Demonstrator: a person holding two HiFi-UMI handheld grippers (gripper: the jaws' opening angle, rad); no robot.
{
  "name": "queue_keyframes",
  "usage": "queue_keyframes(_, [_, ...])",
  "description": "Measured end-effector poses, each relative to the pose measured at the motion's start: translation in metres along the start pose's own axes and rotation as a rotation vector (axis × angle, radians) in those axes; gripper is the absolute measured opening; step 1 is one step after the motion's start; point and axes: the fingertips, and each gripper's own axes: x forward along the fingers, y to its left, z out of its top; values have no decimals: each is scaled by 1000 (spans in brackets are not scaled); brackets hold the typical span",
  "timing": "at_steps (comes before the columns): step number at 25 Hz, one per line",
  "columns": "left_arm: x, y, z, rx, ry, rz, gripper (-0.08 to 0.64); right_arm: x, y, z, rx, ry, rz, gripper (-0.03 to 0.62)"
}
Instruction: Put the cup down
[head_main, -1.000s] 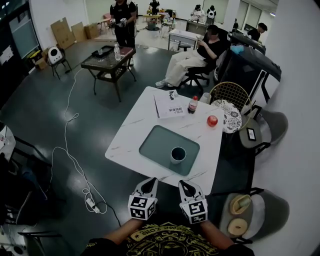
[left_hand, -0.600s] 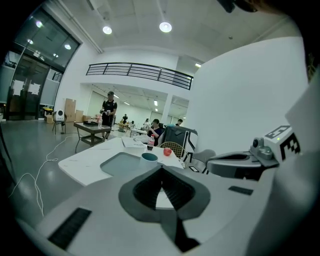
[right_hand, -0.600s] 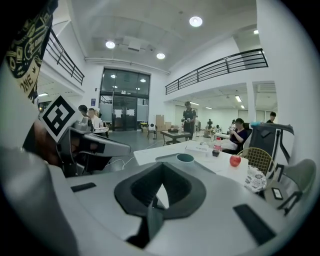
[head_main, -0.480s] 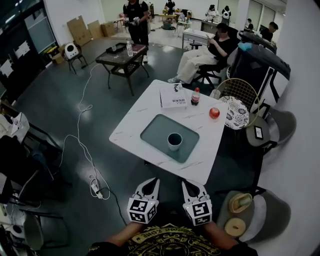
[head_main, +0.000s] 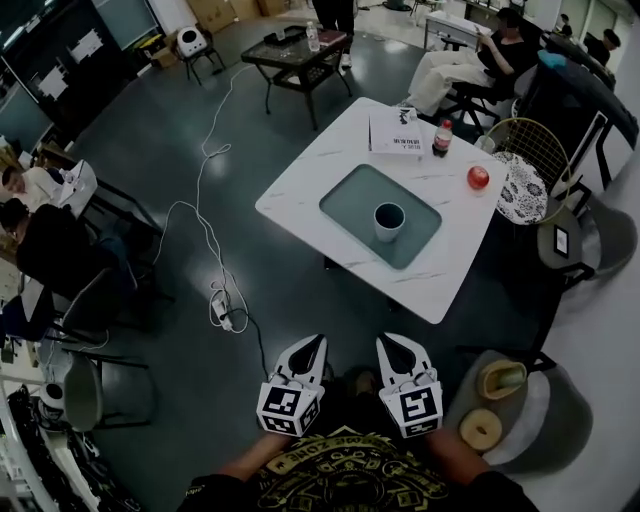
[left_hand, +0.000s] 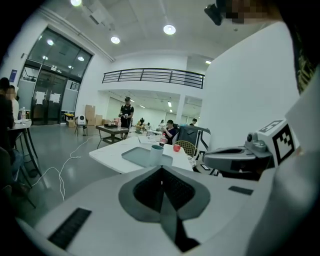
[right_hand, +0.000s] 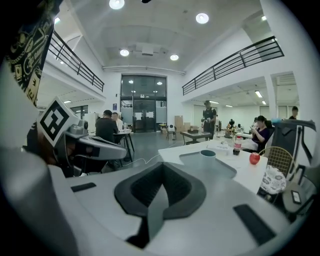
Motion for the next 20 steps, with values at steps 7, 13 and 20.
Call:
queue_keyframes(7, [-21,5,-12,11,9,1,9,-8,37,-11,-12,-5,36,6])
queue_keyframes(13, [-36,22,-9,2,5,-16,9,-3,62,-7,-39,-10,32,5])
queue_keyframes(20, [-44,36,3,4,-19,-62,9,7,77,8,-51,-11,-6,5])
